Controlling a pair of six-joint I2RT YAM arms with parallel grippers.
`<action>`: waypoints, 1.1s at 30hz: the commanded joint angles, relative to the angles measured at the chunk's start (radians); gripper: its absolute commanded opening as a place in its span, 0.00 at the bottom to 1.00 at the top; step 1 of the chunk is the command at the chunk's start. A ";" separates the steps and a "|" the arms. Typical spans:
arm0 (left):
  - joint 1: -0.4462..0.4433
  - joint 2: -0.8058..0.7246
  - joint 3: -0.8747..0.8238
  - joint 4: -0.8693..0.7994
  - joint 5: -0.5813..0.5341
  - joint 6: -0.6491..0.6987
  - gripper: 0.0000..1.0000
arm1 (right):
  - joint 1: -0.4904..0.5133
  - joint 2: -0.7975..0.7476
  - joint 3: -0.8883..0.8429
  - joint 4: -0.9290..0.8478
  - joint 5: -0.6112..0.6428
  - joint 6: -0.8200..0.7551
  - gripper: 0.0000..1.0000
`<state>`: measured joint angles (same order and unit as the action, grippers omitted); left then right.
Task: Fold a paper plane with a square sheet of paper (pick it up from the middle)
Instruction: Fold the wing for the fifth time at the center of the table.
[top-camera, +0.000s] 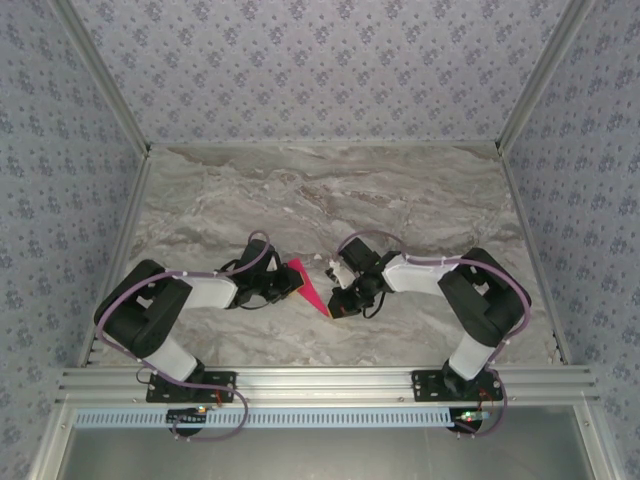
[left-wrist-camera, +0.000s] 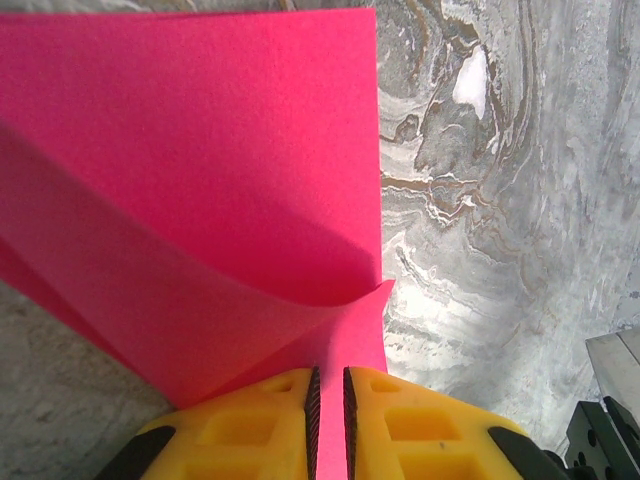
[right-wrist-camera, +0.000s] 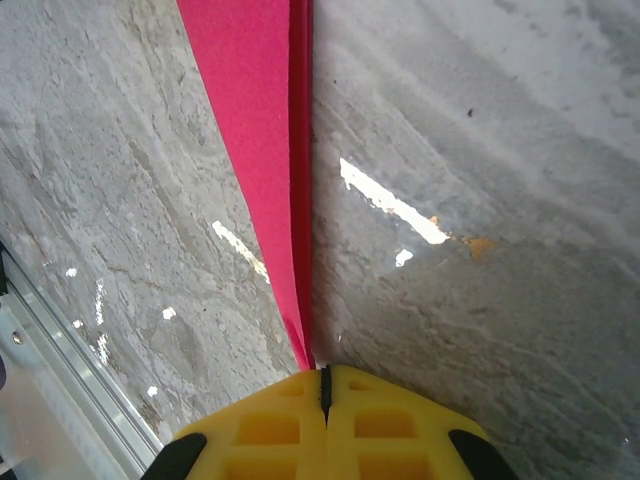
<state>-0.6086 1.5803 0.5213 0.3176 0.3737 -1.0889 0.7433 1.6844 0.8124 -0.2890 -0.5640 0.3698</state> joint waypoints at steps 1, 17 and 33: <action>0.009 0.025 -0.001 -0.045 -0.036 0.015 0.17 | -0.012 -0.078 0.001 0.000 0.012 0.021 0.01; 0.008 0.011 0.004 -0.025 -0.018 0.035 0.16 | 0.047 0.099 0.121 0.218 0.010 0.167 0.00; 0.006 -0.062 0.013 0.015 0.028 0.096 0.17 | 0.032 0.177 0.049 0.158 0.049 0.116 0.00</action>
<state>-0.6086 1.5650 0.5213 0.3164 0.3820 -1.0424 0.7940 1.8206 0.9047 -0.0727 -0.5606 0.5049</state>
